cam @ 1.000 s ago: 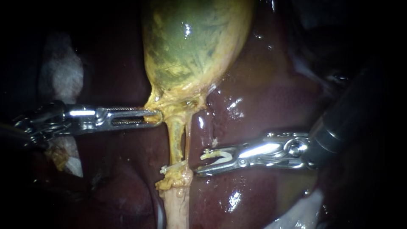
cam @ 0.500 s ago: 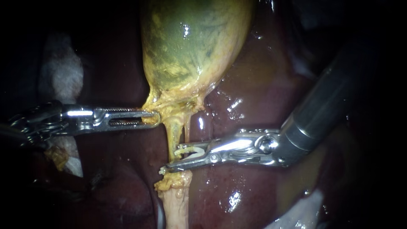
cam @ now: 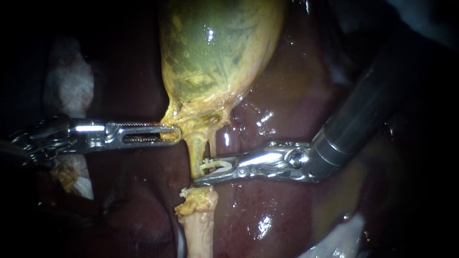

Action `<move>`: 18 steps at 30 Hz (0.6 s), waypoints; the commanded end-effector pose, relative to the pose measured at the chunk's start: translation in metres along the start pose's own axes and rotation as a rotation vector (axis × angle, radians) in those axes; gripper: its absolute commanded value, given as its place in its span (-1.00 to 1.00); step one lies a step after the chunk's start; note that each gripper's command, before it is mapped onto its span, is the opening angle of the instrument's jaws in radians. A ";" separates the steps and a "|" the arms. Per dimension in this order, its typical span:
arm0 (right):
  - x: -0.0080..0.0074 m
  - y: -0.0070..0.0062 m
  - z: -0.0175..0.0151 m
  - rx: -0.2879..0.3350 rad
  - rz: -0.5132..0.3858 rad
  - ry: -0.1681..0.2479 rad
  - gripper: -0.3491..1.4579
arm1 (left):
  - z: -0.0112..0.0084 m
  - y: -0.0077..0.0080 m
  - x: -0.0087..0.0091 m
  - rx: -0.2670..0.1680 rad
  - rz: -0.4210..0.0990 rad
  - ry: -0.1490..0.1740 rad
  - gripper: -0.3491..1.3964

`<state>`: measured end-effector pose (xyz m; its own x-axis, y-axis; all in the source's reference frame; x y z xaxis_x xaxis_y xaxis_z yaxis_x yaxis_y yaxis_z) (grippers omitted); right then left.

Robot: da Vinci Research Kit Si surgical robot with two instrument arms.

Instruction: Clipping second clip left tube

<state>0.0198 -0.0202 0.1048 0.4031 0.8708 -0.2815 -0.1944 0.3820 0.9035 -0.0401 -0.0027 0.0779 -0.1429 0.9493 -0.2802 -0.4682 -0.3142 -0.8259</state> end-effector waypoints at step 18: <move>0.0002 0.0002 0.0004 -0.021 0.011 0.021 -0.04 | -0.0001 0.0005 0.0002 -0.001 -0.002 0.000 -1.00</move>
<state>0.0202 -0.0202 0.1051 0.3809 0.8818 -0.2781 -0.2190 0.3783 0.8994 -0.0402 -0.0026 0.0774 -0.1421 0.9500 -0.2779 -0.4684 -0.3119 -0.8266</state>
